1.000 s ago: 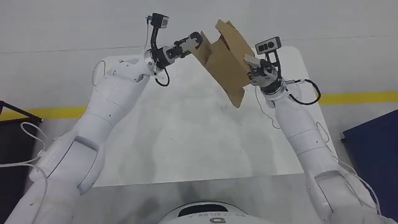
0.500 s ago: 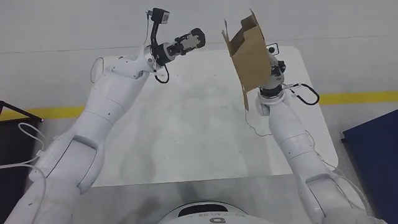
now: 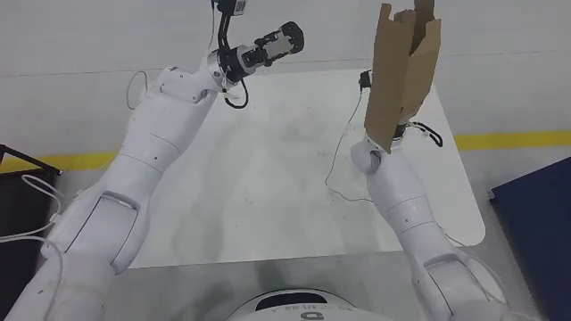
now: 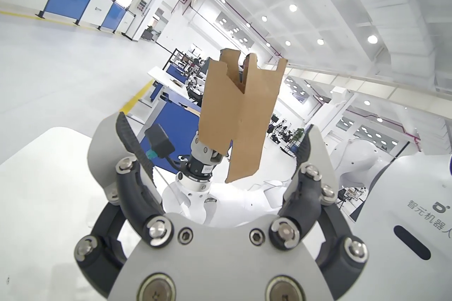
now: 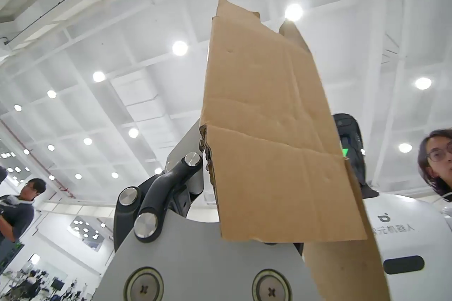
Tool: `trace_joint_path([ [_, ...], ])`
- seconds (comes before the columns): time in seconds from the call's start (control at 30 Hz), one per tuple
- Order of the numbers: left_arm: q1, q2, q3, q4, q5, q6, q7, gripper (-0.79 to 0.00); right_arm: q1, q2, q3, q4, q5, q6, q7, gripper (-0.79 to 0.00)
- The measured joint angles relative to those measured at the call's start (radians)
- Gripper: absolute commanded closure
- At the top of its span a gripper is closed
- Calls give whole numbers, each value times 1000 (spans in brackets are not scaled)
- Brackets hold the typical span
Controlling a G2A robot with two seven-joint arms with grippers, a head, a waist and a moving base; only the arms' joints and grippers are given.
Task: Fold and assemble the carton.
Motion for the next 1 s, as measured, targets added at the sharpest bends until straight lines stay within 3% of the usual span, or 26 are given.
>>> trace_joint_path([
  [1.0, 2, 2, -9, 1, 10, 0, 7, -785, 0, 1, 0, -1, 6, 0, 0, 0],
])
